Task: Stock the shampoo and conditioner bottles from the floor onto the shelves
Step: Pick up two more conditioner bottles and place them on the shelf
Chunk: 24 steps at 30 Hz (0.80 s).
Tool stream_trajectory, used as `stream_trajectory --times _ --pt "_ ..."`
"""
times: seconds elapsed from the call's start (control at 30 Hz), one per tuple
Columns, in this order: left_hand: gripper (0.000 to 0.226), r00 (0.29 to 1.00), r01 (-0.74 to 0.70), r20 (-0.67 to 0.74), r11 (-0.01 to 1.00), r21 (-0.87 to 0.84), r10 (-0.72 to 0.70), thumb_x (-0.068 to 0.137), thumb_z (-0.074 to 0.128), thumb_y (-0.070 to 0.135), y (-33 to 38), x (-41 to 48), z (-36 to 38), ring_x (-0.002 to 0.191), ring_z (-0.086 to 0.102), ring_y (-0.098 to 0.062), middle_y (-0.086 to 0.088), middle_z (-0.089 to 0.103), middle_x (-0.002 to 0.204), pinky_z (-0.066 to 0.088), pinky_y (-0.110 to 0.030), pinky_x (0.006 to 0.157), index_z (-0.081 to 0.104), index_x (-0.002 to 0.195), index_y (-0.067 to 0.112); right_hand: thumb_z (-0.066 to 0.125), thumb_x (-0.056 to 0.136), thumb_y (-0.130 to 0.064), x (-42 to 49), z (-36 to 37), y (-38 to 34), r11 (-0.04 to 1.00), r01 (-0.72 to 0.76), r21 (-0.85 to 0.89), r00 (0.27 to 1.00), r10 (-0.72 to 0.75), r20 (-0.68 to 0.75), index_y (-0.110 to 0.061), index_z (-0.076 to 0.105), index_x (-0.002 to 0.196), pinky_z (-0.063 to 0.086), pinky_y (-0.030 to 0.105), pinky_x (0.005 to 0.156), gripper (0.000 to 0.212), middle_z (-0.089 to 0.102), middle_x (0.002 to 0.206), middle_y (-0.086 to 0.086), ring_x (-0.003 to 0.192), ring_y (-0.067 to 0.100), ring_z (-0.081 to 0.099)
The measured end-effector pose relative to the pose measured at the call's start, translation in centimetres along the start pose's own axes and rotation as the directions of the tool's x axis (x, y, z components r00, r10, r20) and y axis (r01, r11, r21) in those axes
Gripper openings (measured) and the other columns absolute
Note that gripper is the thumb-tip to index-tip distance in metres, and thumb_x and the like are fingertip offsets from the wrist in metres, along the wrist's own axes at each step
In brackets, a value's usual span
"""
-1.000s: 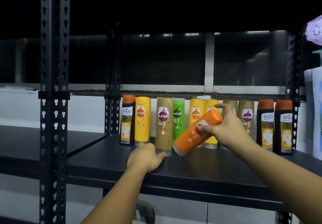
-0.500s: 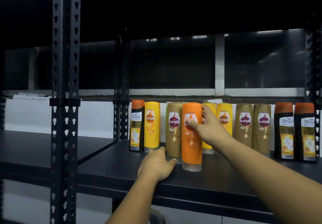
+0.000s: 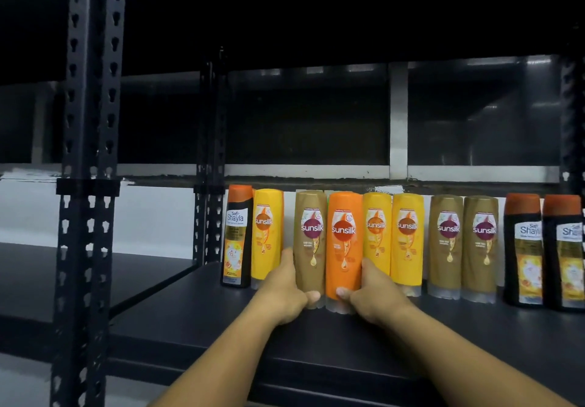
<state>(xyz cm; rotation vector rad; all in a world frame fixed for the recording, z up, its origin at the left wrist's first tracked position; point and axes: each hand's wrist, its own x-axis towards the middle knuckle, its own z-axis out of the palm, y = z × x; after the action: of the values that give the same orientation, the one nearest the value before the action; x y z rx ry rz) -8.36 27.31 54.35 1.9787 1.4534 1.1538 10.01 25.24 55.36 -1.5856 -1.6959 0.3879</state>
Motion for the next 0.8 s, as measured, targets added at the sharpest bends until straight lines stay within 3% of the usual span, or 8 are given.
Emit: stream_trajectory --times 0.13,0.27,0.4,0.53,0.8 --pt "0.057 0.998 -0.022 -0.048 0.993 0.118 0.028 0.092 0.075 0.019 -0.4 2.0 0.2 0.122 0.056 -0.019 0.002 0.057 0.136 0.048 -0.031 0.096 0.037 0.134 0.025 0.075 0.090 -0.033 2.3 0.9 0.4 0.999 -0.020 -0.036 0.999 0.019 -0.038 -0.019 0.039 0.142 0.044 0.039 0.103 0.065 0.053 0.143 0.004 0.131 0.027 0.051" --pt "0.053 0.998 -0.029 -0.056 0.978 0.206 0.041 0.094 0.068 0.013 -0.8 3.6 -0.2 0.110 0.054 -0.017 -0.004 0.057 0.134 0.042 -0.027 0.088 0.036 0.136 0.020 0.074 0.091 -0.032 3.8 1.9 0.6 0.999 -0.004 -0.043 0.997 0.001 -0.072 -0.016 0.044 0.138 0.045 0.037 0.100 0.058 0.056 0.139 0.006 0.126 0.026 0.055" --pt "0.051 0.996 -0.015 -0.083 0.979 0.202 0.033 0.096 0.066 0.015 -1.9 4.4 0.3 0.124 0.056 -0.023 -0.004 0.056 0.138 0.041 -0.027 0.093 0.037 0.138 0.020 0.074 0.090 -0.034 4.4 2.9 0.9 0.999 -0.001 -0.034 0.991 -0.004 -0.135 -0.016 0.047 0.135 0.048 0.039 0.097 0.056 0.059 0.135 0.006 0.122 0.027 0.058" --pt "0.045 0.995 0.000 -0.100 0.971 0.240 0.024 0.100 0.062 0.017 -2.5 4.6 0.7 0.124 0.056 -0.024 -0.005 0.056 0.138 0.046 -0.032 0.099 0.042 0.140 0.019 0.075 0.090 -0.030 4.2 3.3 1.1 0.999 0.015 -0.046 0.984 -0.023 -0.175 -0.016 0.045 0.133 0.048 0.037 0.092 0.054 0.059 0.133 0.007 0.120 0.028 0.058" --pt "0.036 0.996 0.008 -0.093 0.967 0.255 0.016 0.101 0.060 0.018 -2.9 5.1 0.8 0.122 0.058 -0.024 -0.005 0.059 0.136 0.049 -0.036 0.102 0.050 0.136 0.019 0.075 0.090 -0.026 3.9 3.5 0.9 0.998 0.007 -0.061 0.982 -0.018 -0.187 -0.016 0.041 0.134 0.047 0.039 0.097 0.056 0.056 0.136 0.007 0.124 0.030 0.056"
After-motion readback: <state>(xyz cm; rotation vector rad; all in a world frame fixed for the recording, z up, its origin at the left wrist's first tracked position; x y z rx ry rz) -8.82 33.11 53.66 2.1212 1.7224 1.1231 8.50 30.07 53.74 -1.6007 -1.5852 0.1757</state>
